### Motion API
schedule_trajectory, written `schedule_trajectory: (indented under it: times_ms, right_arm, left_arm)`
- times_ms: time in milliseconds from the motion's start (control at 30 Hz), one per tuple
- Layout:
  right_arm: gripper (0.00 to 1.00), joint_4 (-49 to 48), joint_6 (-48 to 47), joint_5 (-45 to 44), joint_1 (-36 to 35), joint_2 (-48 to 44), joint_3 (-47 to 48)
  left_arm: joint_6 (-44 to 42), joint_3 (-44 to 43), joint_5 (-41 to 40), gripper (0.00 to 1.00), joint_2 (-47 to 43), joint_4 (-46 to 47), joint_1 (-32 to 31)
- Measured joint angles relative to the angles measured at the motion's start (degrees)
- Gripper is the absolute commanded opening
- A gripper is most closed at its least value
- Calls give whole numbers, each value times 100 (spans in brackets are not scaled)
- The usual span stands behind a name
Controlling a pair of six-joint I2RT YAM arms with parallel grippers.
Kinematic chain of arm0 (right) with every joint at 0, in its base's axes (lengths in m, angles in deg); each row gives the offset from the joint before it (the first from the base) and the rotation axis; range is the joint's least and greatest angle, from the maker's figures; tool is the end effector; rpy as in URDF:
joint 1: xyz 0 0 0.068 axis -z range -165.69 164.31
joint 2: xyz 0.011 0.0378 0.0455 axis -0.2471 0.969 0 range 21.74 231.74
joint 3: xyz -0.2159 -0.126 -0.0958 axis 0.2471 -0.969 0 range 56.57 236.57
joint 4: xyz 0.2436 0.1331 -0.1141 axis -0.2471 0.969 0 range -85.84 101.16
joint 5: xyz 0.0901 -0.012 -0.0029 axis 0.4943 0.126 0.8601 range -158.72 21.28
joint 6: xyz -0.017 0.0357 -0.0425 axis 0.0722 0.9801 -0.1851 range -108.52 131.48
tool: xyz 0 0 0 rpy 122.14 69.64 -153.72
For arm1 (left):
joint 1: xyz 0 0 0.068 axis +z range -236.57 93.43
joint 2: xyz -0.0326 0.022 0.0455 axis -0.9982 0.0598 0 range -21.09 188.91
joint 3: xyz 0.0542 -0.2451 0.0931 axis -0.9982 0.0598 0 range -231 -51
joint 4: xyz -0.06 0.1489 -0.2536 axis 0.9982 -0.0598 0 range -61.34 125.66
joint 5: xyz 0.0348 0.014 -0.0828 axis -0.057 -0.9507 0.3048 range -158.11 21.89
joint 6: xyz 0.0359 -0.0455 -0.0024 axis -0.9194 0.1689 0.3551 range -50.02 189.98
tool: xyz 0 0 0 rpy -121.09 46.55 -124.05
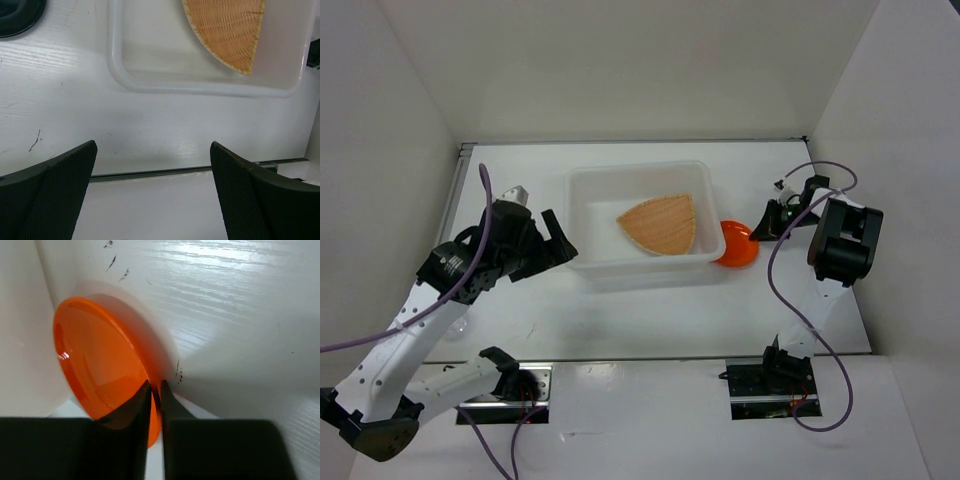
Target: Place the mixed dishes into the plastic bin
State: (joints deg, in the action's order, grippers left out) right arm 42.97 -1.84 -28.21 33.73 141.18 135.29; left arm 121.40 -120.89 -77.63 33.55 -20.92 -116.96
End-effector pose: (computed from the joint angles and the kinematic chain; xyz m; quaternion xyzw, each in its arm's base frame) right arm 0.4073 -0.1149 0.0938 0.0182 0.9346 0.3066 0.1793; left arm 0.1904 -0.1037 0.3818 -0.1993 0.8865 -0.2118 0.3599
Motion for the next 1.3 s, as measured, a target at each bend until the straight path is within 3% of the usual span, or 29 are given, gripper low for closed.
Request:
schedule_trajectory:
  times_ms: [67,300,533,633,800,900,1167,1300]
  right_arm:
    - [0,-11,35,-13,11,9,-22]
    - [0,107,175,-295,315,-282,-162]
    - [0,597,-238,-1082,1108,-1703,-90]
    - [0,835,-385,-1036,1239,-2302,398]
    - [0,1025,-352,-142,1110,-2625,1718]
    - [0,1145,-177,334,599,-2557,2369]
    - [0,1158,-260,59,-2538,-1939,2608]
    - [0,1235,-358,-175,-2754,-1060,2844]
  left_arm:
    - [13,72,0,100,-79,15,7]
    - [118,245,-2,100,-234,46,52]
    - [129,400,-2,100,-396,136,55]
    - [129,431,-2,100,-411,149,55]
    - [122,433,-59,100,-411,175,55]
    - [122,433,-103,100,-409,173,55]
    - [181,433,-293,100,-417,-33,59]
    - [437,433,-372,100,-544,-282,59]
